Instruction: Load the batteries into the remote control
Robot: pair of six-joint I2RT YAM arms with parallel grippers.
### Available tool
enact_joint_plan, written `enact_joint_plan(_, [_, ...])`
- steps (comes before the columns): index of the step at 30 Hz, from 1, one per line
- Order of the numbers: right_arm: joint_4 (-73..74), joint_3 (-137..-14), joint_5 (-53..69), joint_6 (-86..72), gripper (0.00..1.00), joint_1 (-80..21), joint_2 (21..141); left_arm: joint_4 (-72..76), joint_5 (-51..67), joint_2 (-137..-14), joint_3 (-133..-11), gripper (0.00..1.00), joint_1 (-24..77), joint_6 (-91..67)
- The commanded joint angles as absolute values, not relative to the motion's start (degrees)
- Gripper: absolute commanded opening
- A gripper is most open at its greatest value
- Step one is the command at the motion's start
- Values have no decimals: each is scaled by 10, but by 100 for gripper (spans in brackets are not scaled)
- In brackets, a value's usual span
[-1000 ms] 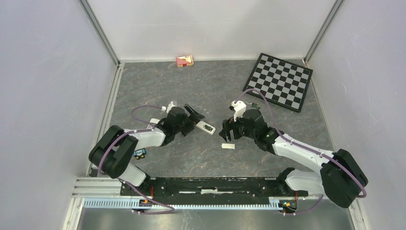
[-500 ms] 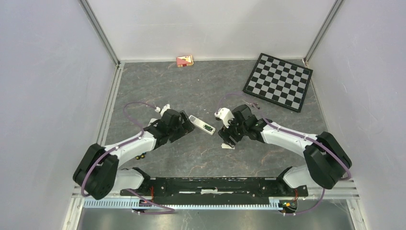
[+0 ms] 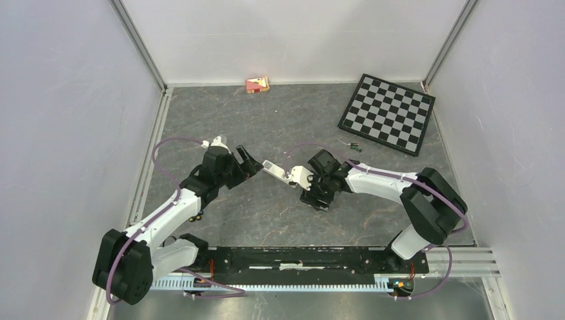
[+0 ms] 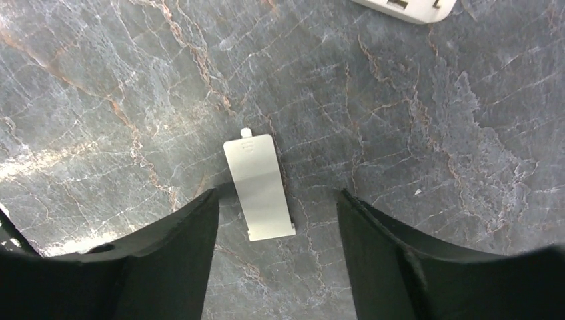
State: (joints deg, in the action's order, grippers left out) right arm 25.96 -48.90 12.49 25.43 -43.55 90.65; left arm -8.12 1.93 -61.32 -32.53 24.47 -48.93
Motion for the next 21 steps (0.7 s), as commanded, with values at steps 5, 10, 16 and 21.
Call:
enact_joint_plan(5, [278, -500, 93, 274, 52, -449, 939, -49, 78, -606, -306, 87, 228, -467])
enact_joint_plan(10, [263, -493, 65, 263, 44, -450, 943, -22, 97, -589, -282, 83, 228, -476])
enact_joint_plan(16, [220, -465, 37, 251, 38, -465, 919, 135, 213, -632, -214, 71, 231, -542])
enact_joint_plan(21, [216, -463, 50, 247, 36, -468, 915, 203, 236, -662, -191, 61, 249, -567])
